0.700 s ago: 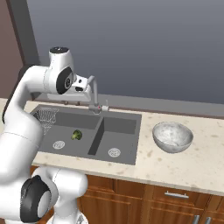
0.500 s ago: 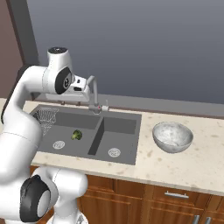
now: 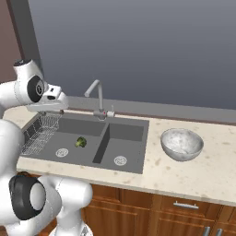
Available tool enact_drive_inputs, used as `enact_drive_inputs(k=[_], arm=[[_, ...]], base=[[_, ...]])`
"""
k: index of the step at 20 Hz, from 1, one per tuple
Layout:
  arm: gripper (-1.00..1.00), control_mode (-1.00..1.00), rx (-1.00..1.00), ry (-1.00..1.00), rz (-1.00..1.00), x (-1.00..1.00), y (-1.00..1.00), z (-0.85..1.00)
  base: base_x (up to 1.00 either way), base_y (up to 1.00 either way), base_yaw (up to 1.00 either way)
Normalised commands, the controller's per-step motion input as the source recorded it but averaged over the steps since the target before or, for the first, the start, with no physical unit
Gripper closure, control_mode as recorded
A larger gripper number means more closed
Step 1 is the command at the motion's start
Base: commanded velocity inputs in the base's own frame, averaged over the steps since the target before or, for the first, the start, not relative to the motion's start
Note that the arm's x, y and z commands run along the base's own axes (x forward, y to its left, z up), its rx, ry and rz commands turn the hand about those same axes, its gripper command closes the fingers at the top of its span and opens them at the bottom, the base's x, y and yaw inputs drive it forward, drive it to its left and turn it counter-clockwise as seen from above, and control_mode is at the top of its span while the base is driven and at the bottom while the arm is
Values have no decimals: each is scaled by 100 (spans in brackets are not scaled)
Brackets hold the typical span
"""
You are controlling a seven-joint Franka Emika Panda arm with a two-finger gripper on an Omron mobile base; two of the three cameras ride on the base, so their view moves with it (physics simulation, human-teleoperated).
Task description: Pick the broccoli from the sink and place it in the bowl. Then pick the bowl and place it in the microwave. Then close the microwave door and press the start button.
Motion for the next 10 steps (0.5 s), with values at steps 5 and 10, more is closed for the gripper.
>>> enact_drive_inputs(k=[5, 10], arm=[[-100, -100, -13, 10, -12, 40, 53, -56], [-100, -100, -2, 15, -20, 59, 26, -83]], base=[[0, 0, 0], [0, 0, 0]])
